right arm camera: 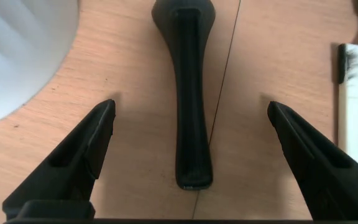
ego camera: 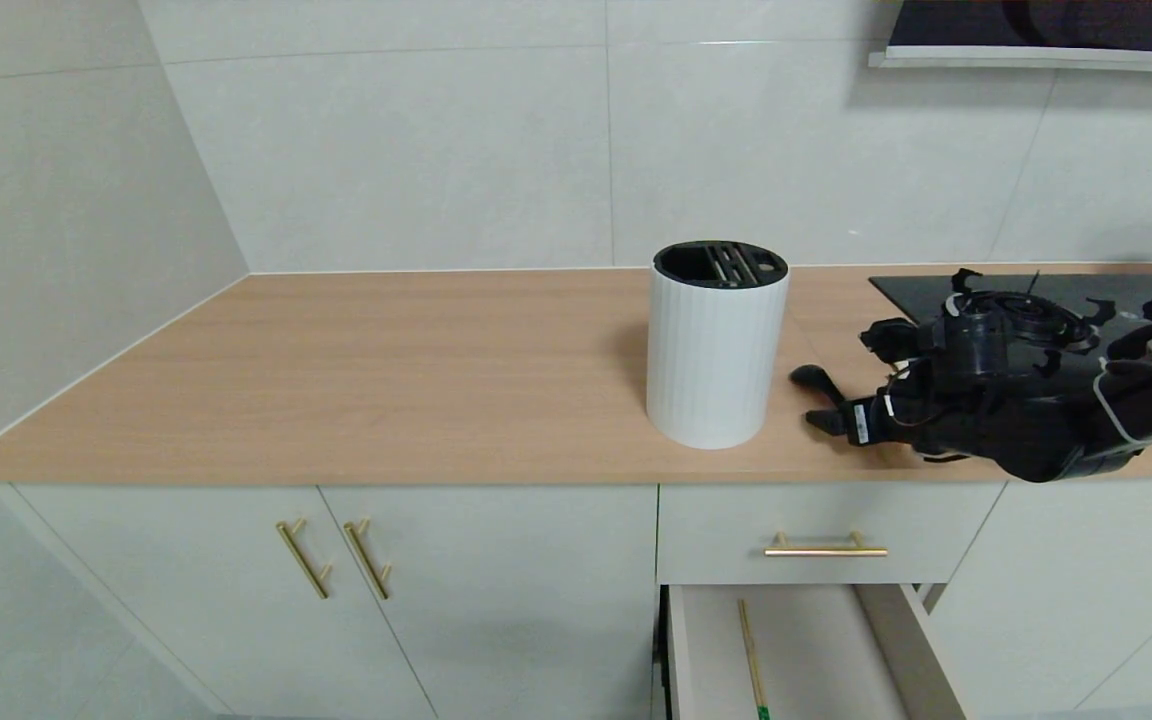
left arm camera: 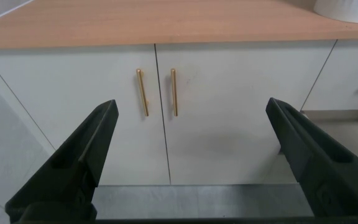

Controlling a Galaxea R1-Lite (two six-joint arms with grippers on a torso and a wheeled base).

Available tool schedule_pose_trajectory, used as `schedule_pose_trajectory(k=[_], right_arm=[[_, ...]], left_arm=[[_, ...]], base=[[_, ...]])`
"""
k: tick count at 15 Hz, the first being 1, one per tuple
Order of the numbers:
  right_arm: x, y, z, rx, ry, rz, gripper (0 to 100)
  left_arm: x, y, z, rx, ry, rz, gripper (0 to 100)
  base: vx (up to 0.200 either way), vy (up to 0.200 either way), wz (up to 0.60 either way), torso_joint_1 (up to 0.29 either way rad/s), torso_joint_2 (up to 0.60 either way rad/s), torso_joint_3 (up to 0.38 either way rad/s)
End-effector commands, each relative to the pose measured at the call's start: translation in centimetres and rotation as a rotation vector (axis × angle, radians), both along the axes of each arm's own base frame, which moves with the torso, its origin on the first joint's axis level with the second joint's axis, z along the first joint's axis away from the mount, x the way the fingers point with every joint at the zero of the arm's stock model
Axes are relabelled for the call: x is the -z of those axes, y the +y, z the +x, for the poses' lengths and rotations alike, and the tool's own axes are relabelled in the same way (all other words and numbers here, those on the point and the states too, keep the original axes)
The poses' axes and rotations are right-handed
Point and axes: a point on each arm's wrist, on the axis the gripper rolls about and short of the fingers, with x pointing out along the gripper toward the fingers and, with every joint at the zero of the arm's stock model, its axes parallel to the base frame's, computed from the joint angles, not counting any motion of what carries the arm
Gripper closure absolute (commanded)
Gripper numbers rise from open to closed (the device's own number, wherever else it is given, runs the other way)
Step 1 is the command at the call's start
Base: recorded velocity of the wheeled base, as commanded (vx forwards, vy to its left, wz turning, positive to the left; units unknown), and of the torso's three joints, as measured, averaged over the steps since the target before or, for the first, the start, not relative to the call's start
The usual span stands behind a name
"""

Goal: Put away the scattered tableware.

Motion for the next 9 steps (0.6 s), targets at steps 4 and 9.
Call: schedule_pose_trajectory(k=[4, 9], right_arm=[[0.48, 0.10, 0.29, -0.001, 0.007, -0.001, 100], [0.37, 0.17, 0.28, -0.002, 0.004, 0.001, 100]], left_arm=[[0.00, 0.00, 0.01, 0.000, 0.001, 0.001, 0], [0.00, 0.00, 0.01, 0.000, 0.001, 0.001, 0]], base=[[0.000, 0.000, 0.00, 0.000, 0.00, 0.000], [0.000, 0.000, 0.00, 0.000, 0.00, 0.000]])
